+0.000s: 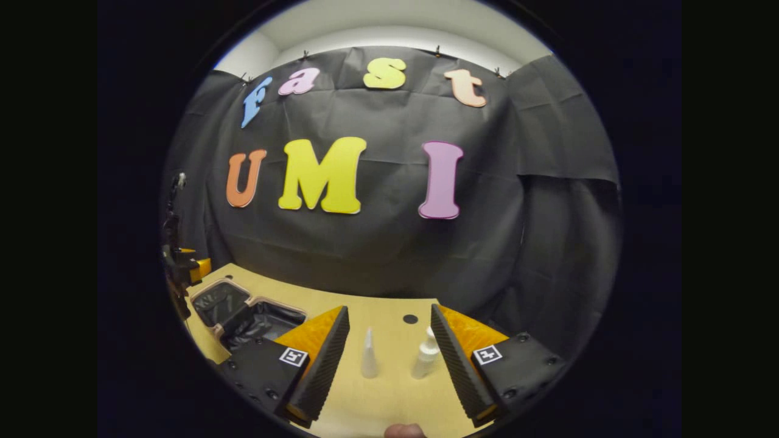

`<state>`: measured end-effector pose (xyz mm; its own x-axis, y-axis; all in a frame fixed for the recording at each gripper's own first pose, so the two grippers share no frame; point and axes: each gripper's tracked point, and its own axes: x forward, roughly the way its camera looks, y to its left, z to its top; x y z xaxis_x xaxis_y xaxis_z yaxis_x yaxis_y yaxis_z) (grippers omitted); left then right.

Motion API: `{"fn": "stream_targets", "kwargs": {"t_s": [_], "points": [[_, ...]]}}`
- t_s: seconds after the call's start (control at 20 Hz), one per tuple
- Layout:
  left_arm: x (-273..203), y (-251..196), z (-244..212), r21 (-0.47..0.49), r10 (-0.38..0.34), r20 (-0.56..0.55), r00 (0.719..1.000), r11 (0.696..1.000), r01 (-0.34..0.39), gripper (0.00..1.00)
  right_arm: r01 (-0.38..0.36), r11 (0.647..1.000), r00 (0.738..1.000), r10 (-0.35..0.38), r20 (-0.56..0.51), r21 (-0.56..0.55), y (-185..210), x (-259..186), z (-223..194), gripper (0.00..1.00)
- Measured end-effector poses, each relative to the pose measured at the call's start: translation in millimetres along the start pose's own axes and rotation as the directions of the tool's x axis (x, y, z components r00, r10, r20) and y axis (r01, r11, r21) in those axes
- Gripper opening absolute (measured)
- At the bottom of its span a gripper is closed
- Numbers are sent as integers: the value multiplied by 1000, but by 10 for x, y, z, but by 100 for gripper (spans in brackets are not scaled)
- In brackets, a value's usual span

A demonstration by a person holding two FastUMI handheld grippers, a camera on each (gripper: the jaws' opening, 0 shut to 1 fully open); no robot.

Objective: First open the suitcase, pack the skin care products into it, and then close the suitcase.

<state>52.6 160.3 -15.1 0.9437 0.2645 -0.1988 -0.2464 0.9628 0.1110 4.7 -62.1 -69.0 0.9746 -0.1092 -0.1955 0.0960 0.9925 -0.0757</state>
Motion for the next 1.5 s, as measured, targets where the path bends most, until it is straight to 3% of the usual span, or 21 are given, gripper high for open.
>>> {"fn": "stream_targets", "kwargs": {"t_s": [0.15,0.3,0.4,0.55,0.85,1.25,1.5], "points": [[-233,-1108,-98,-46,-129,14,992,991,129,100,50,999,998,-49,-24,7,-444,-18,-143,80],[-423,-2175,-399,-34,-286,-38,957,958,285,100,92,996,995,-92,-48,-2,-859,-90,-248,80],[-504,-2624,-551,-31,-348,-63,936,938,346,100,104,994,992,-106,-67,-28,-1081,-125,-338,80],[-468,-3043,-781,-19,-382,-103,918,924,382,100,120,992,986,-124,-109,-37,-1358,-161,-502,80],[-302,-3453,-1178,-4,-377,-167,911,924,382,100,136,991,979,-135,-151,-2,-1562,-111,-720,80],[134,-3685,-1706,-32,-343,-255,904,938,346,100,135,991,968,-136,-210,-18,-1726,-89,-946,80],[391,-3786,-1818,-28,-335,-267,904,940,340,90,130,991,963,-134,-233,-34,-1763,-74,-1005,80]]}}
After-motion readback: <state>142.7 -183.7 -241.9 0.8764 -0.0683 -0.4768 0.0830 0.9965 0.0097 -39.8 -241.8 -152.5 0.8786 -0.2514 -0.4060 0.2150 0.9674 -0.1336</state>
